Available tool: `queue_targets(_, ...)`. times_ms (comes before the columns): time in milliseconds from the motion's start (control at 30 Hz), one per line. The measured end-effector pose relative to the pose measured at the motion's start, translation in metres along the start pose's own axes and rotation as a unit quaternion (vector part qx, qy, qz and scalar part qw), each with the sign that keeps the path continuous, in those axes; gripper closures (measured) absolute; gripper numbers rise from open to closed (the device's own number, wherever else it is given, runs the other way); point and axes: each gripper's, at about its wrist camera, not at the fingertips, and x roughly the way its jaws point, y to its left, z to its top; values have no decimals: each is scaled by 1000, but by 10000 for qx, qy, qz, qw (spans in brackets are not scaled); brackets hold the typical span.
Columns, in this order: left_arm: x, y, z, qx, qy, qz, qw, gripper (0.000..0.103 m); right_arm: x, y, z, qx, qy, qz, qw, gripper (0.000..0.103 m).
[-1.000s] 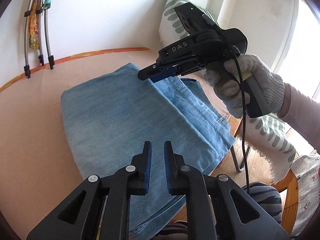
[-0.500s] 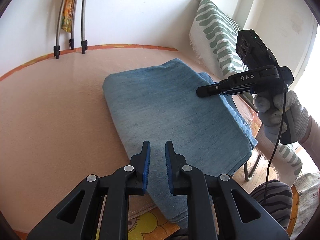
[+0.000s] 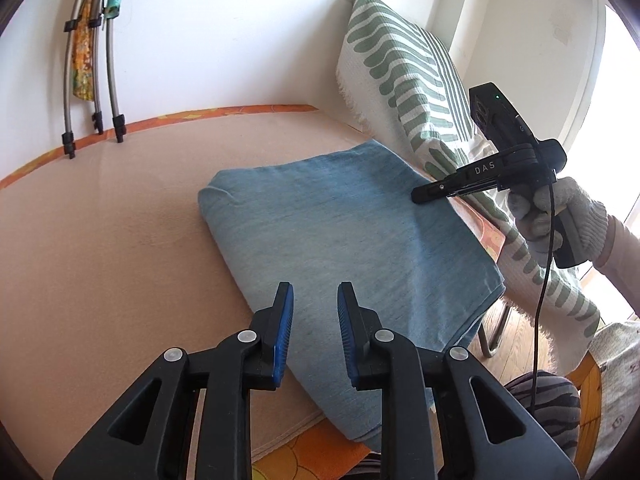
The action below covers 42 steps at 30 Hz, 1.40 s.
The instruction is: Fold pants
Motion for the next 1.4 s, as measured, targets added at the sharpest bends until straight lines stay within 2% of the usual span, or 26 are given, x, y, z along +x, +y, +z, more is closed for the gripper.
queue_targets(167, 11, -17, 0, 216, 120, -145, 9996, 82, -6, -5, 6, 5, -59, 57, 10000, 102)
queue_targets(300, 20, -23, -1, 343, 209, -237, 9989, 82, -23, -10, 13, -42, -237, -115, 9996, 102)
queue_targets(433, 34, -25, -4, 414, 395, -246, 9981, 82, -4, -24, 6, -21, -49, -465, 9989, 102)
queue_targets(533, 41, -29, -10, 530, 579, -300, 9965, 81, 4, -33, 1, 112, -42, -484, 9988, 102)
queue_targets(567, 43, -32, -12, 647, 639, -276, 9955, 78, 5, -34, 0, 132, -42, -483, 9987, 100)
queue_targets(667, 40, -38, -18, 885, 619, -175, 9940, 76, -1, -30, 1, 49, -23, -642, 9979, 80)
queue_targets(733, 39, -36, -20, 895, 608, -181, 9940, 76, -14, -28, -5, 106, -21, -442, 9990, 71)
queue_targets(767, 40, -36, -21, 878, 612, -182, 9941, 76, -23, -27, -11, 125, -74, -332, 9993, 62)
queue_targets(800, 40, -35, -21, 850, 603, -173, 9944, 75, -30, -26, -18, 121, -92, -282, 9995, 61)
queue_targets(1000, 38, -49, -28, 1077, 531, -31, 9928, 72, -33, -25, -71, 196, 255, -305, 9990, 63)
queue_targets(1067, 38, -50, -28, 1139, 569, -36, 9919, 72, -25, -21, -83, 78, 420, -555, 9975, 66)
queue_targets(1167, 31, -43, -23, 999, 676, -80, 9927, 72, -19, -14, -94, -279, 636, -1226, 9900, 66)
queue_targets(1300, 4, -34, -5, 1009, 590, 48, 9931, 72, -44, -15, -91, -203, 378, -1586, 9864, 65)
queue_targets(1400, -26, -20, 25, 813, 496, 76, 9954, 71, -68, -10, -90, -191, 52, -1479, 9888, 65)
